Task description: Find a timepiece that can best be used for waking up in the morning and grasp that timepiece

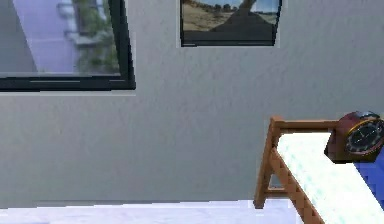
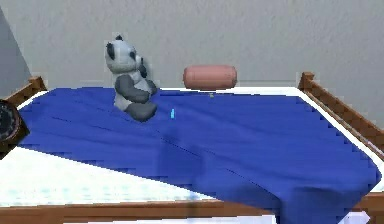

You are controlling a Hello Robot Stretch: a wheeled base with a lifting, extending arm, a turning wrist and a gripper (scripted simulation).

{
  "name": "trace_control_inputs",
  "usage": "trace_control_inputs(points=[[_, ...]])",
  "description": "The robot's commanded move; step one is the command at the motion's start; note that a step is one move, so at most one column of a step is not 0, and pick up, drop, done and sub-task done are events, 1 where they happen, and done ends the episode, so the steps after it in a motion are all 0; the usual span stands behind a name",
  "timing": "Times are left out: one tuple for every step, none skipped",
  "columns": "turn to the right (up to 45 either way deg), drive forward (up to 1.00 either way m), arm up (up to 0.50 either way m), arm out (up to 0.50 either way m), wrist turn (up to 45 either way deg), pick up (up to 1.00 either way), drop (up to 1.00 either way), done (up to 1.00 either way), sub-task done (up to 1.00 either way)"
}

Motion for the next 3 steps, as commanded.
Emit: trace_control_inputs(points=[[18.0,0.0,0.0,0.0,0.0,0.0,0.0,0.0,0.0],[3.0,0.0,0.0,0.0,0.0,0.0,0.0,0.0,0.0],[0.0,0.75,0.0,0.0,0.0,0.0,0.0,0.0,0.0]])
